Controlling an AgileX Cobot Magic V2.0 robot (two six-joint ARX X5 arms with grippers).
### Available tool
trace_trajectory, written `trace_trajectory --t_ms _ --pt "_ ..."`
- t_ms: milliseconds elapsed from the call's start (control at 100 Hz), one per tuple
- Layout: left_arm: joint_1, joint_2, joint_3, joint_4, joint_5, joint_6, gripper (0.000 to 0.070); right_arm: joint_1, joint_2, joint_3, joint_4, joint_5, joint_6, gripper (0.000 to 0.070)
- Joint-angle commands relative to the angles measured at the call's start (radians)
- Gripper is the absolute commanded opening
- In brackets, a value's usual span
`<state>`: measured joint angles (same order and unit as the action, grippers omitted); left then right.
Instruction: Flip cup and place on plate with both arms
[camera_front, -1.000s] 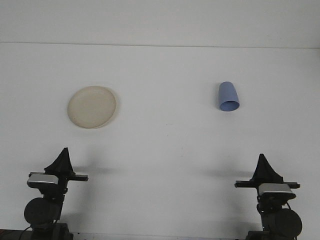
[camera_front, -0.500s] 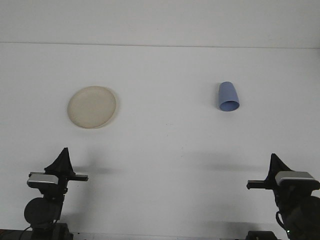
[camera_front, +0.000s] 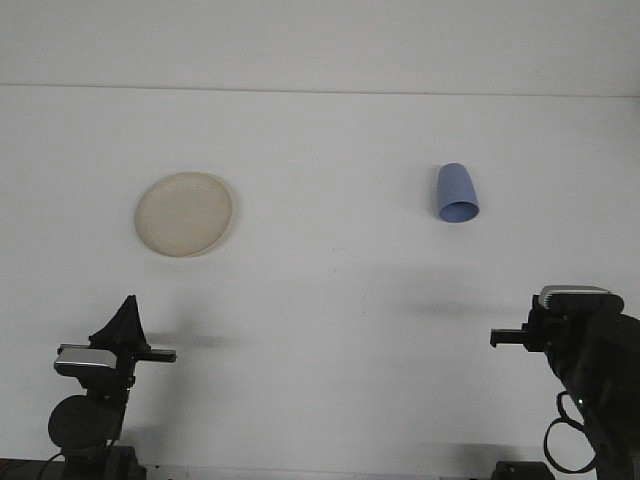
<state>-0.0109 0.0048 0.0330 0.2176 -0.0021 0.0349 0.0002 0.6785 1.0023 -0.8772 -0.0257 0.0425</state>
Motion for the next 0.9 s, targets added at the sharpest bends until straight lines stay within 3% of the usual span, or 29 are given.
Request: trace_trajectory --t_ms 0,180,260,330,440,500,890 --pt "0.0 -0.002 -0.019 0.012 -0.005 -0.005 0.0012 0.001 -0.002 0.016 0.01 0.0 0.01 0.0" --pt "0.0 -0.002 -0.019 0.012 -0.005 -0.005 0.0012 0.001 -0.003 0.017 0.017 0.0 0.01 0.0003" --pt "0.0 -0.002 -0.019 0.013 -0.005 -0.005 0.0012 0.001 -0.003 0.017 0.012 0.0 0.01 0.0052" --pt "0.0 -0.002 -0.019 0.012 -0.005 -0.005 0.0012 0.001 -0.003 0.017 0.011 0.0 0.01 0.0192" --pt "0.0 -0.002 -0.019 0.013 -0.005 -0.005 0.0012 0.001 -0.003 0.017 0.011 0.0 0.01 0.05" --pt "0.0 -0.002 -0.019 0.012 -0.005 -0.005 0.0012 0.001 -0.003 0.017 0.011 0.0 0.01 0.059" --pt "0.0 -0.002 -0.019 0.012 -0.005 -0.005 0.0012 0.001 0.056 0.018 0.115 -0.001 0.02 0.0596"
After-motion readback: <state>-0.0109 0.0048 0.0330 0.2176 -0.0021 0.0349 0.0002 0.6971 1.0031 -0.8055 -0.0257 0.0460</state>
